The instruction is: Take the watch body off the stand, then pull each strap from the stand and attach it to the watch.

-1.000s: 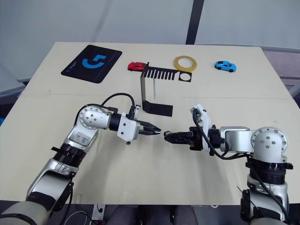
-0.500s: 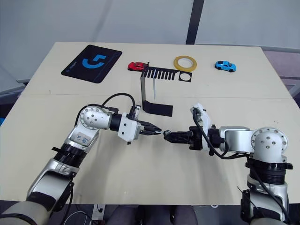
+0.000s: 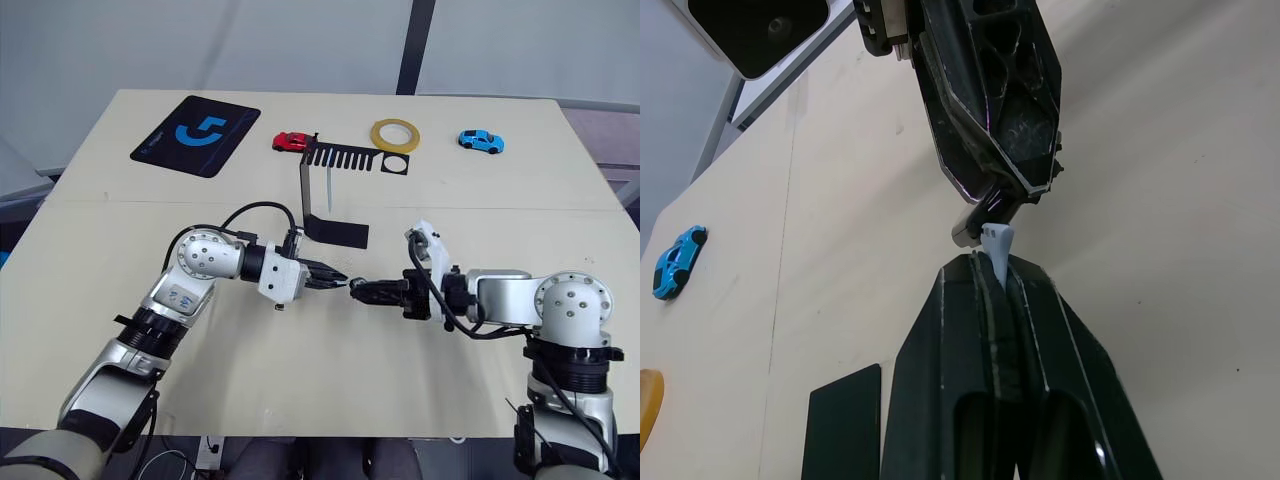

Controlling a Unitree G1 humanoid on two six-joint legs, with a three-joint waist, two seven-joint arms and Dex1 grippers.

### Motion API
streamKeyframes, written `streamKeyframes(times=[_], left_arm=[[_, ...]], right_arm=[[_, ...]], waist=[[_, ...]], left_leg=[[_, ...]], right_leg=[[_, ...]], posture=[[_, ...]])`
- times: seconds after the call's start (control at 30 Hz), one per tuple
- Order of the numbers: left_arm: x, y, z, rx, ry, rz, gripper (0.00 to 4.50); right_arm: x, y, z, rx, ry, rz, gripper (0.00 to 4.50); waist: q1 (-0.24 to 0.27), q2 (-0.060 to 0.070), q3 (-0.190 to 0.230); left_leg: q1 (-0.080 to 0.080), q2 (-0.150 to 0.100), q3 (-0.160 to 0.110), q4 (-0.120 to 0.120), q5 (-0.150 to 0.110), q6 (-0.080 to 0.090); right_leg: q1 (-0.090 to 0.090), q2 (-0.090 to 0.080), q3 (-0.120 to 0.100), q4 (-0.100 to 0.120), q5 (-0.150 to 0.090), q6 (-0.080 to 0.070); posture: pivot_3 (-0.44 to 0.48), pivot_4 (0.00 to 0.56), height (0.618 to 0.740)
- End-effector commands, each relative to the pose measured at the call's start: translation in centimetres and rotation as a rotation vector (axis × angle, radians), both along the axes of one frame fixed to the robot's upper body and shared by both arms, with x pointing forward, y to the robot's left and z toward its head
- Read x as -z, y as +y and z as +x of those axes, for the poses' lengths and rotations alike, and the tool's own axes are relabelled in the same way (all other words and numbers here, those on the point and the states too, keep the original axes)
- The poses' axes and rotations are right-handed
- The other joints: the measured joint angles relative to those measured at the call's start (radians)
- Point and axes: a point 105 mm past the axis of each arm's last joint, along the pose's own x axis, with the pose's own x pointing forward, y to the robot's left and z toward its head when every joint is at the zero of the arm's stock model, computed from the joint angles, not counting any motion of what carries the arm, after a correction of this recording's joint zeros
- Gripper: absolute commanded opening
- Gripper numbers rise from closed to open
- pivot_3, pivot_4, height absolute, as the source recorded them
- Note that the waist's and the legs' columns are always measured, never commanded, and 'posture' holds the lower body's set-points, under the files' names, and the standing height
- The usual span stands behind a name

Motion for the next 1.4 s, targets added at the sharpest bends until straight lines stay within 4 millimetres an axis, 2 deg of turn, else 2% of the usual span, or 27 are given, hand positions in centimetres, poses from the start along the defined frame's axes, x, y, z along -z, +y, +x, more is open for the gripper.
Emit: streamKeyframes(times=[0.03,0.57,1.4], left_arm=[[-0.9,-0.9,-0.6,0.027,-0.048,-0.022,0.00],[-0.7,-1.4,0.1,-0.020,-0.053,-0.027,0.00],[-1.2,-1.9,0.3,-0.032,-0.040,-0.053,0.00]], right_arm=[[-0.8,0.5,-0.3,-0.026,-0.032,0.028,1.55],[-1.0,0.8,-0.4,-0.019,-0.041,0.030,1.55],[-1.5,1.2,-0.5,-0.013,-0.043,0.045,1.55]], waist=[[0.000,0.000,0.000],[0.000,0.000,0.000],[0.001,0.000,0.000]], left_leg=[[0.000,0.000,0.000,0.000,0.000,0.000],[0.000,0.000,0.000,0.000,0.000,0.000],[0.000,0.000,0.000,0.000,0.000,0.001]], right_leg=[[0.000,0.000,0.000,0.000,0.000,0.000],[0.000,0.000,0.000,0.000,0.000,0.000],[0.000,-0.001,-0.001,-0.001,0.000,0.000]], posture=[[0.000,0.150,0.732],[0.000,0.150,0.732],[0.000,0.150,0.732]])
